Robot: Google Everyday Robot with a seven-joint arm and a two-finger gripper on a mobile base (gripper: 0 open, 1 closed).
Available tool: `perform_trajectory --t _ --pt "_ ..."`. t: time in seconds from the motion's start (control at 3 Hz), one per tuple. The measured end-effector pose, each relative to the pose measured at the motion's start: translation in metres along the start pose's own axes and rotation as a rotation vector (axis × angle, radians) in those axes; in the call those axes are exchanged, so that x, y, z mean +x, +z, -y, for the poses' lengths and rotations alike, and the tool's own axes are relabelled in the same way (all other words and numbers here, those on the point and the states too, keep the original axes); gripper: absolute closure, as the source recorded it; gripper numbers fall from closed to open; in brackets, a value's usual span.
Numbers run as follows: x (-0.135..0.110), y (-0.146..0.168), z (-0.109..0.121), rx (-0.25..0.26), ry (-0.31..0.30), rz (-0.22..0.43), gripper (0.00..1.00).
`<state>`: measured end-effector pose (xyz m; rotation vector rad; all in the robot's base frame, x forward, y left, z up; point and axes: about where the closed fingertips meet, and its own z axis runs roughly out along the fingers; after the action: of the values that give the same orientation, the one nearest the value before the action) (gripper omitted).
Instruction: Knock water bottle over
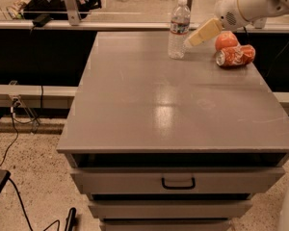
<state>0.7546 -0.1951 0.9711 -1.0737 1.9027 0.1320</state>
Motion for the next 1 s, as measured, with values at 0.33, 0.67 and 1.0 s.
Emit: perform_trajectory --t 0.33,0.67,1.0 --pt "-0.008 0.024 0.009 0.013 0.054 0.163 0.00" --pt "-0.017 0.045 0.012 0.007 0.078 0.293 0.00" --pt "-0.023 0.063 0.011 -0.016 0.098 0.380 0.00"
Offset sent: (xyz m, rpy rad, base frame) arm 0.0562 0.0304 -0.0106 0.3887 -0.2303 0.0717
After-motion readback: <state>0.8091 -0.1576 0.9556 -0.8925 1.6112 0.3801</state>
